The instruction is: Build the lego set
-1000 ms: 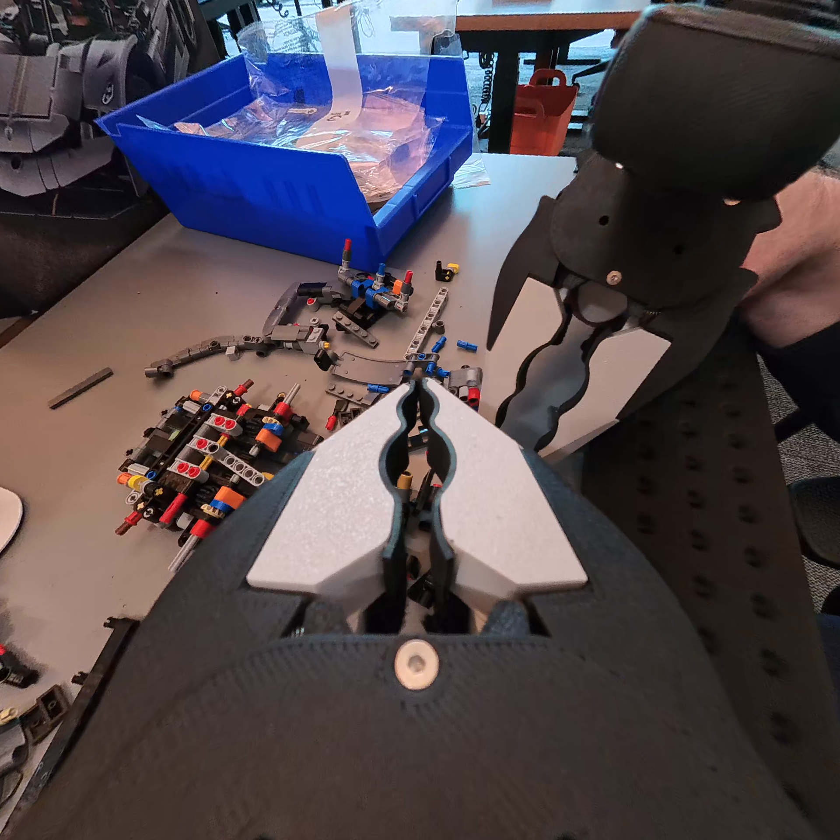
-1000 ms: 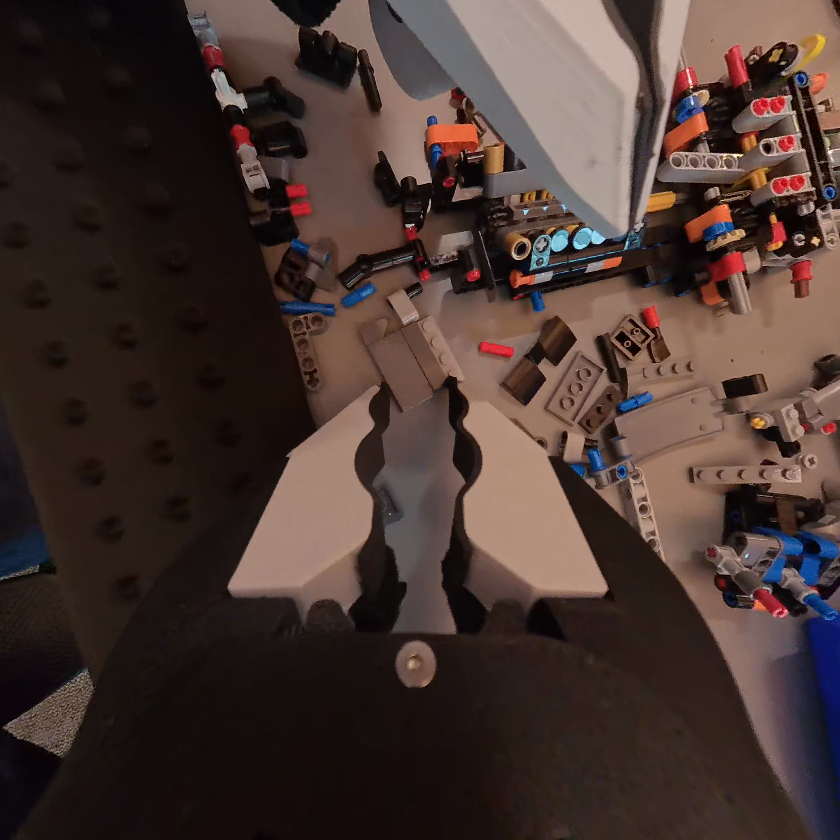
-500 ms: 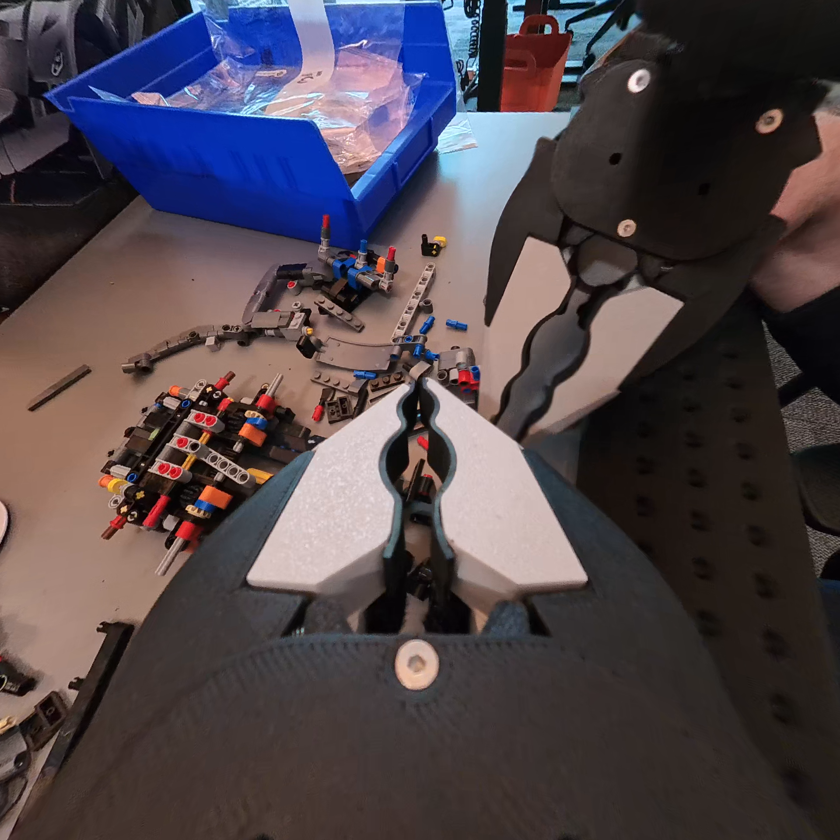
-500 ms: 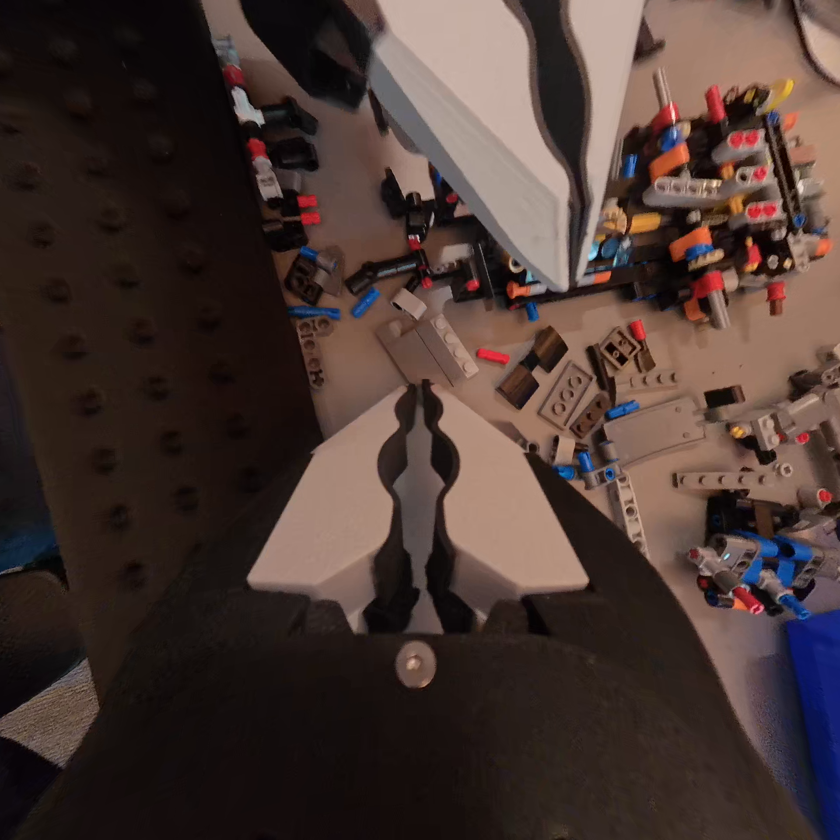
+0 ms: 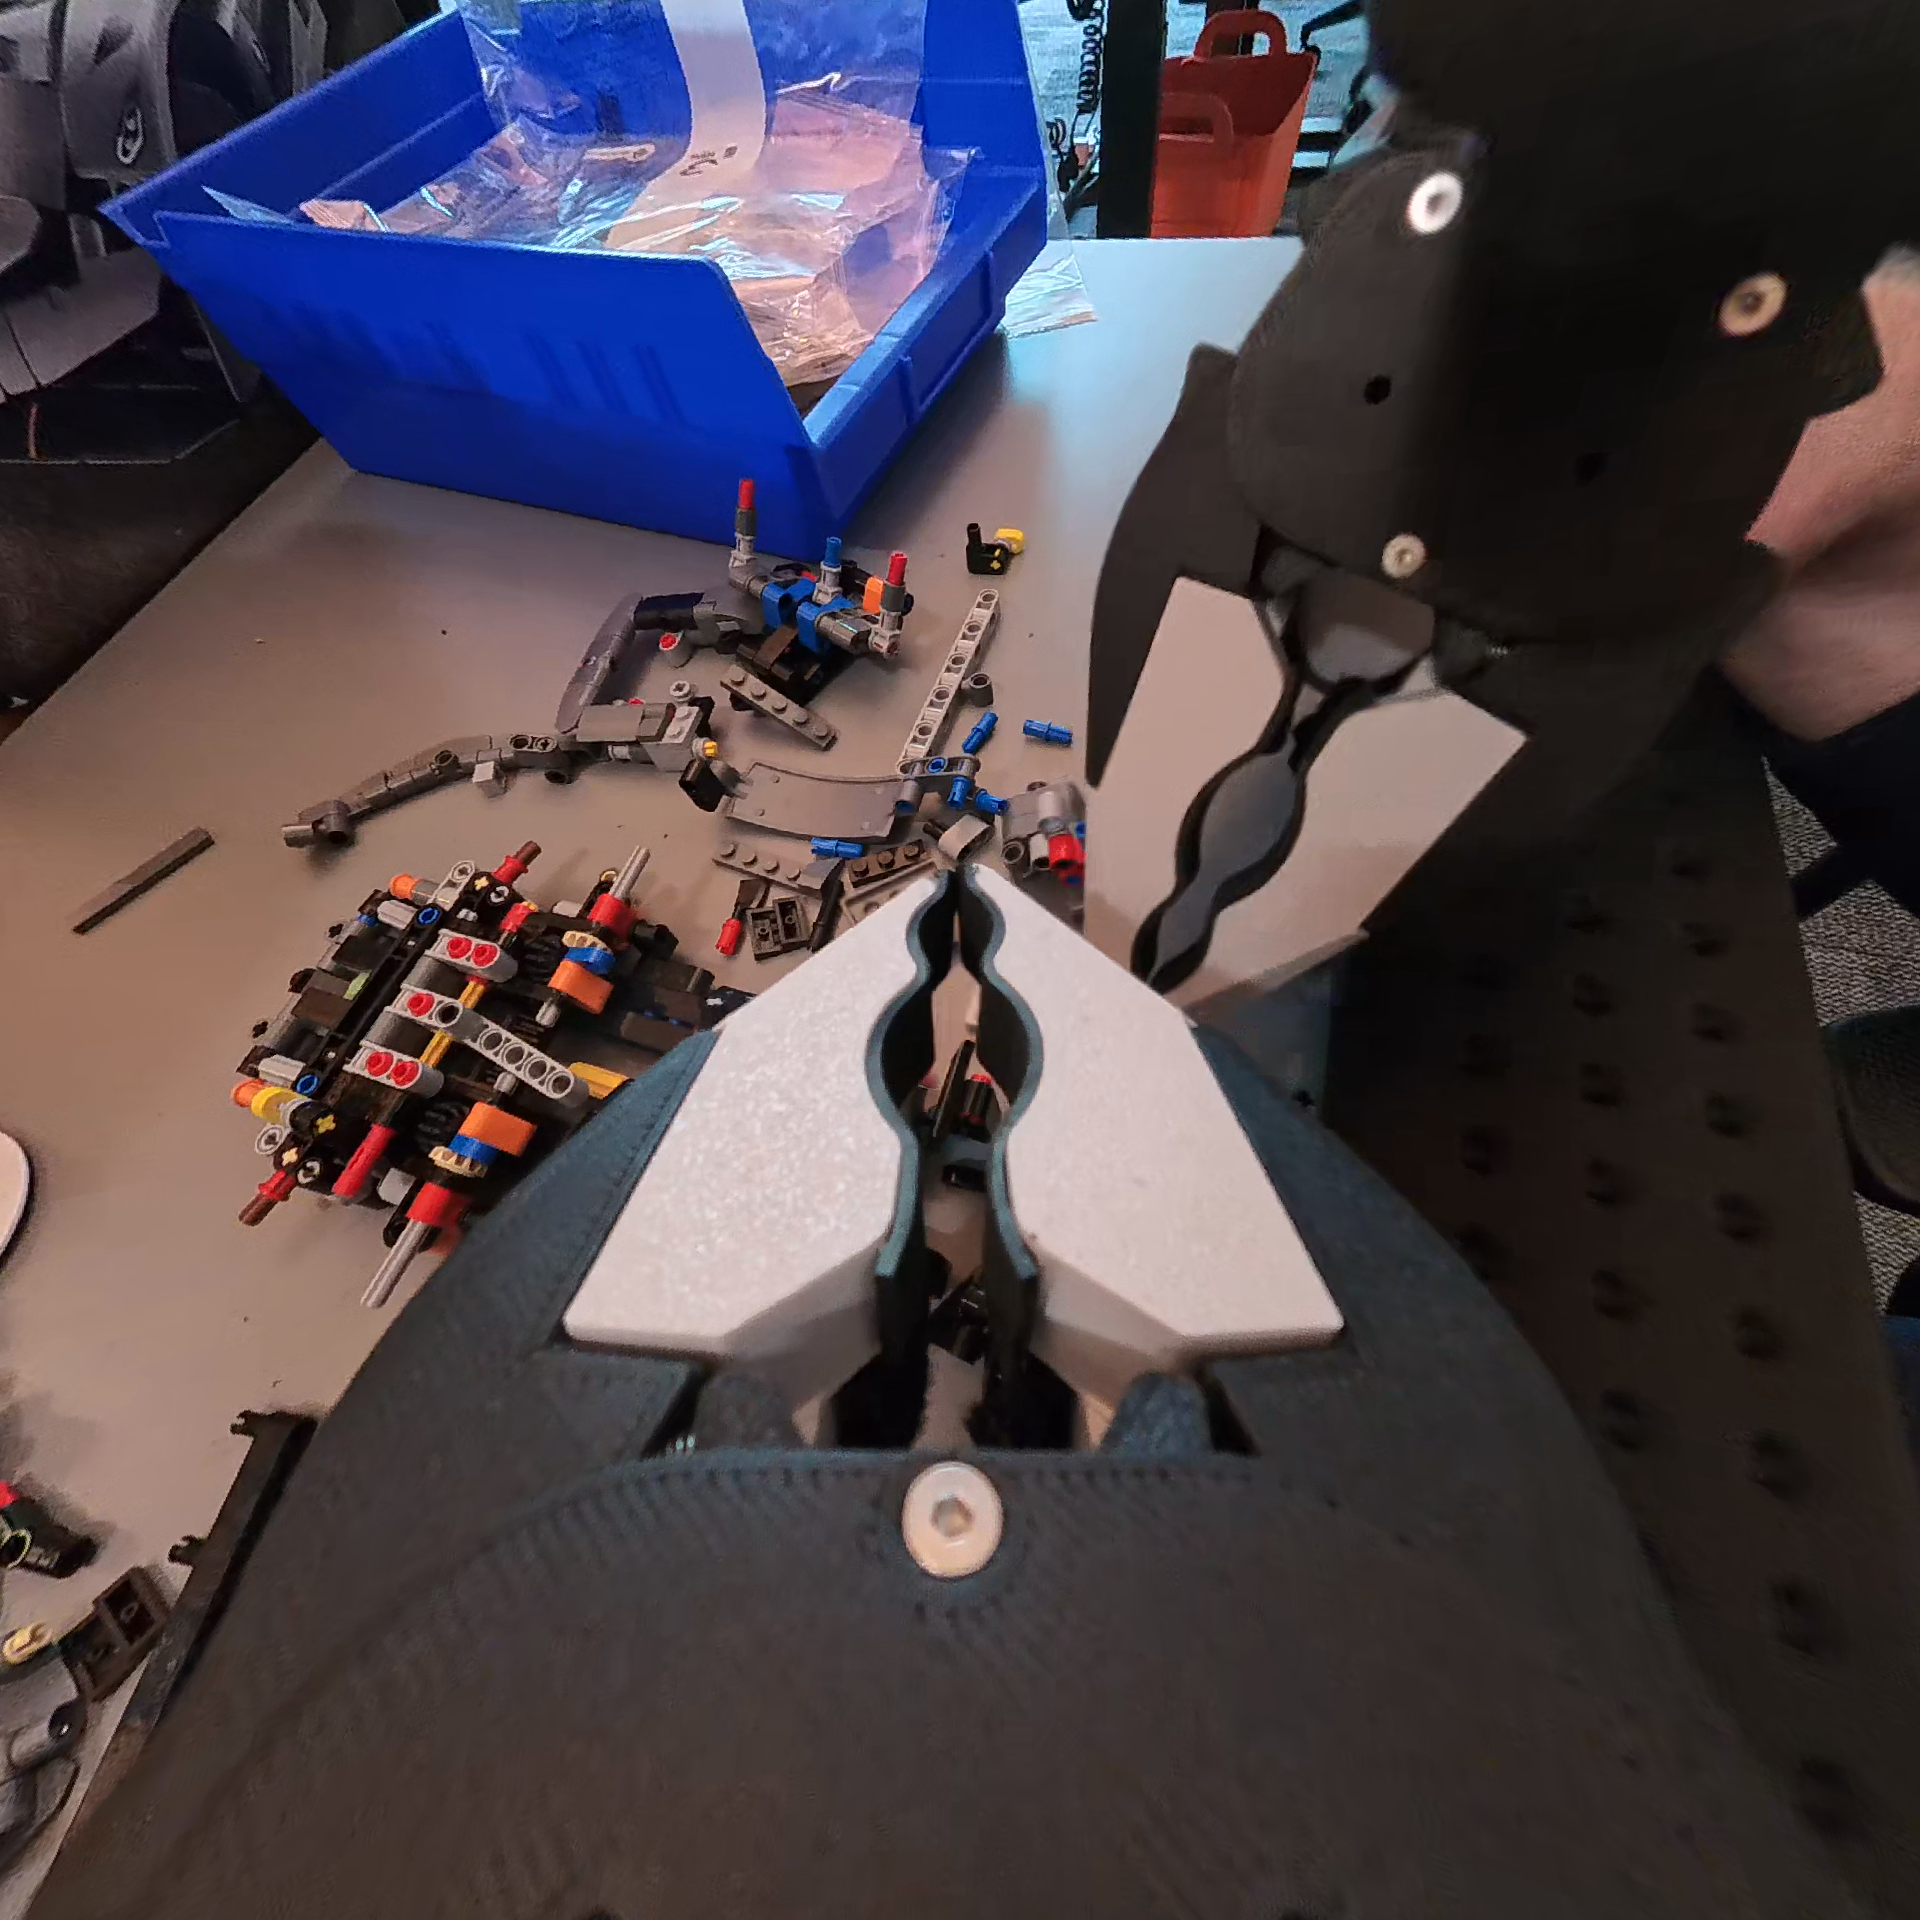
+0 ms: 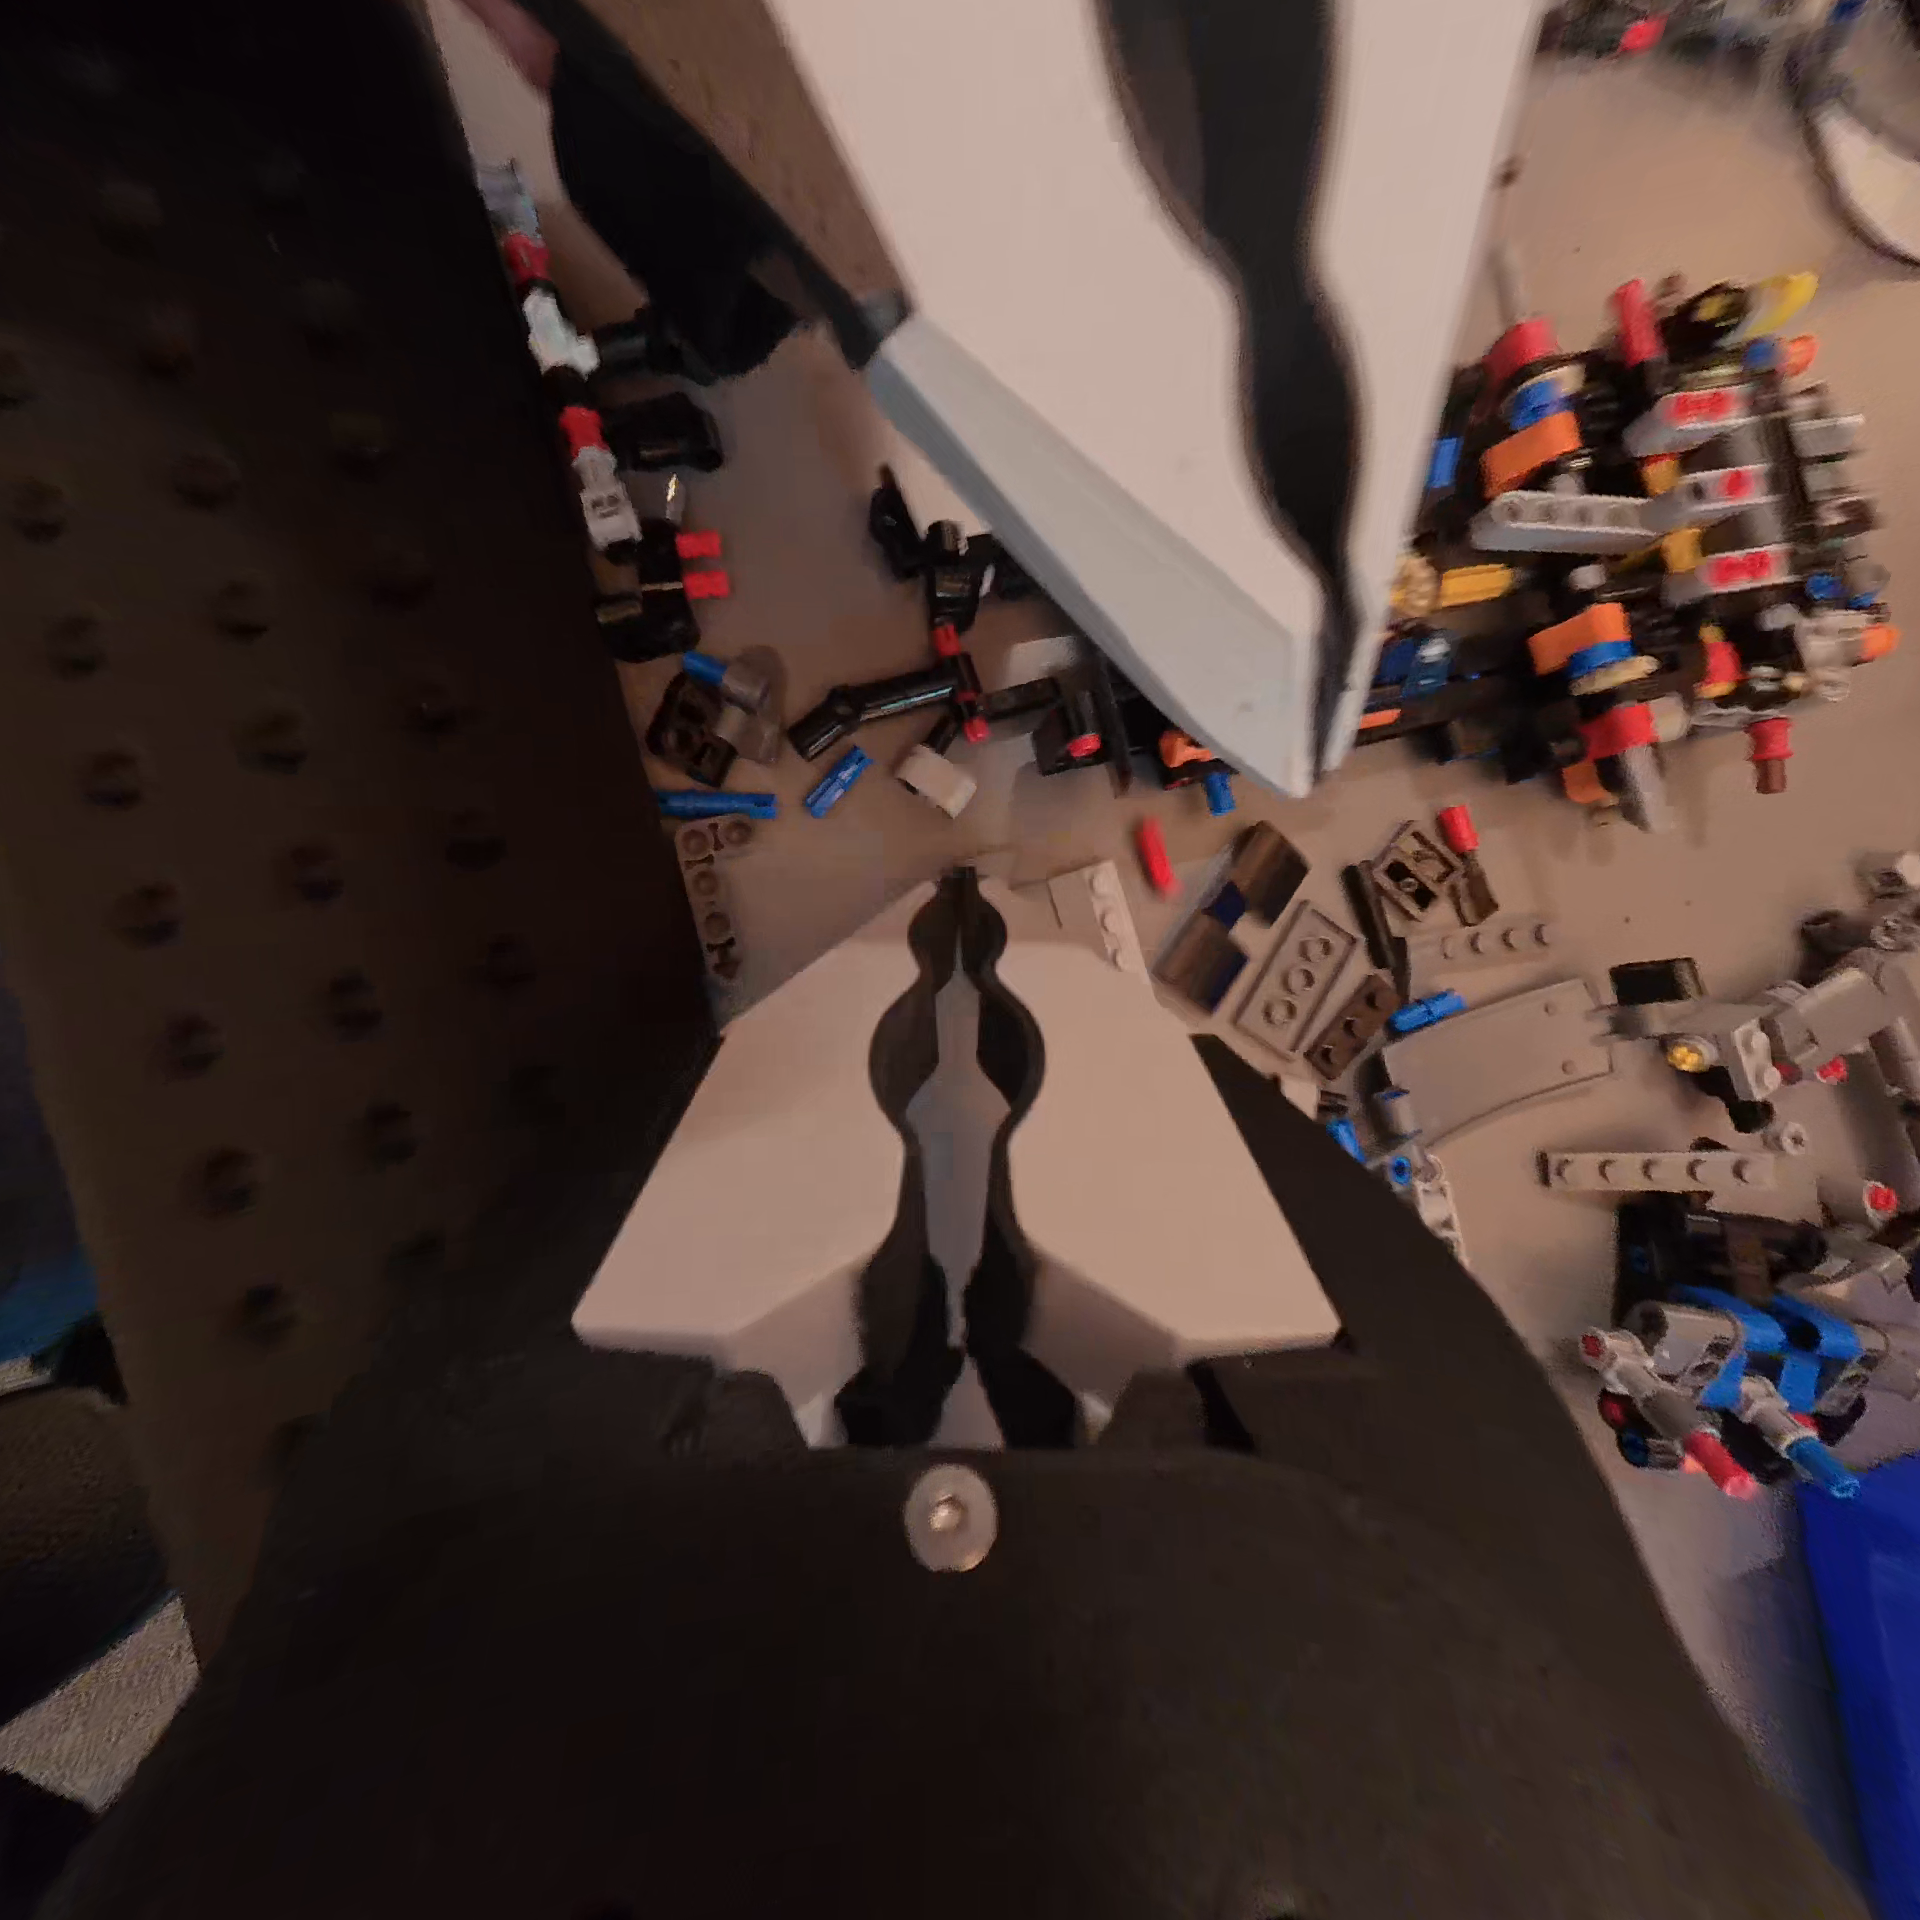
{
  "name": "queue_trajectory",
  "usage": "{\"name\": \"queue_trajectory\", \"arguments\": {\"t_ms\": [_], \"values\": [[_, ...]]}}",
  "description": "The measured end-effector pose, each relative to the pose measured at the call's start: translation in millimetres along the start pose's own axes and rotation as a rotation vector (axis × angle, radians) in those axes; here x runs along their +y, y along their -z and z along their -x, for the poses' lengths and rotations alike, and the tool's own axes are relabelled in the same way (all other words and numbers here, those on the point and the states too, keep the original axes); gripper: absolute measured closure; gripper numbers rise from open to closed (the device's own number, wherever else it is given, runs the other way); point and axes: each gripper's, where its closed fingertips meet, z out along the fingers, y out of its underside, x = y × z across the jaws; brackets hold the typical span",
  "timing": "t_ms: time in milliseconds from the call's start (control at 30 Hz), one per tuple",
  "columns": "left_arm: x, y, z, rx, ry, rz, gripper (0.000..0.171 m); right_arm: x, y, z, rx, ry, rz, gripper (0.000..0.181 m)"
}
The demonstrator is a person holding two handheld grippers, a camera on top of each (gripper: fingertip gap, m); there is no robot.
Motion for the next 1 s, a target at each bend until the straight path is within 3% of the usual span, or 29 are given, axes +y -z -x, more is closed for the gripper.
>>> {"name": "queue_trajectory", "arguments": {"t_ms": [33, 400, 567, 767, 1000], "values": [[0, 0, 0, 0.002, 0.001, -0.002, 0.171, -1, 3, -1, -0.001, -0.009, -0.013, 0.181], [0, 0, 1, 0.0, 0.005, -0.004, 0.171, -5, 21, -6, 0.019, -0.003, -0.103, 0.181], [0, 0, 1, 0.0, 0.003, -0.003, 0.171, 12, 9, -6, 0.007, -0.008, -0.016, 0.168], [0, 0, 1, 0.001, 0.004, -0.002, 0.171, 18, 3, -1, -0.011, 0.007, 0.038, 0.181], [0, 0, 1, 0.0, 0.003, -0.001, 0.171, 17, 2, 0, -0.026, -0.011, 0.031, 0.181]]}}
